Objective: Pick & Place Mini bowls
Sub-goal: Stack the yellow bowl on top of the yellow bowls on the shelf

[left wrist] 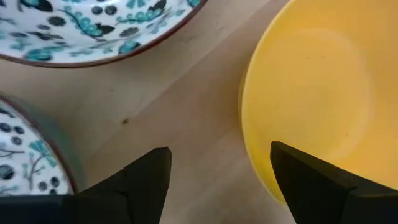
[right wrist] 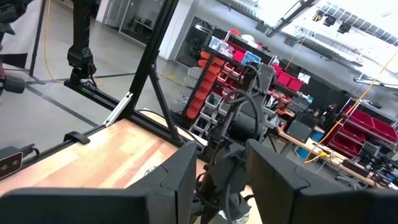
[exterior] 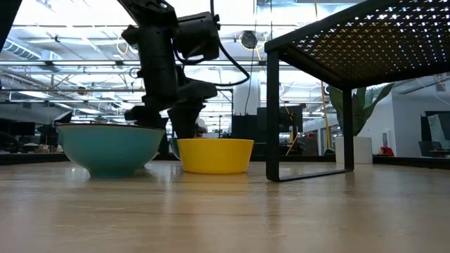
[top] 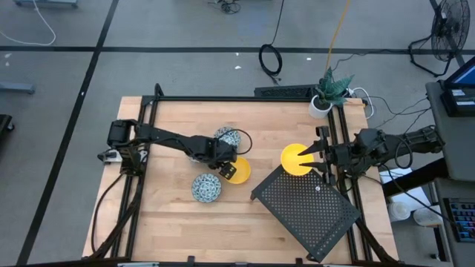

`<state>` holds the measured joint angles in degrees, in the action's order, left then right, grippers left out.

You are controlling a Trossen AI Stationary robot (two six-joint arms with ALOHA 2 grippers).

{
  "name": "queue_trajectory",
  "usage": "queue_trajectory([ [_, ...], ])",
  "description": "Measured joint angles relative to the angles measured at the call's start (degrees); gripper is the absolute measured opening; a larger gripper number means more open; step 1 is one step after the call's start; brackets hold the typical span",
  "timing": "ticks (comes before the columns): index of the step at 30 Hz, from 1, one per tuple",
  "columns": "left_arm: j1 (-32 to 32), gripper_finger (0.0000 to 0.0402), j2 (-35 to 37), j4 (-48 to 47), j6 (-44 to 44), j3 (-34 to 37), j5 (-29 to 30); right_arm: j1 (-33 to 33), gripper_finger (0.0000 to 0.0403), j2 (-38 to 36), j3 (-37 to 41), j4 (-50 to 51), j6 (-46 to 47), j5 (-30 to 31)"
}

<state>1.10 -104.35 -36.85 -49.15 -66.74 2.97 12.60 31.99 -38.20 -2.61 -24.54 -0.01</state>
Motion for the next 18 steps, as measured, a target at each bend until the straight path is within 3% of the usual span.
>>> queue_trajectory([
  [18,1.6,0.0273,0.1,0.5,-3.6,0.0,0.5,0.0,0.0125,0.0,0.0,-0.2,5.9,0.0],
])
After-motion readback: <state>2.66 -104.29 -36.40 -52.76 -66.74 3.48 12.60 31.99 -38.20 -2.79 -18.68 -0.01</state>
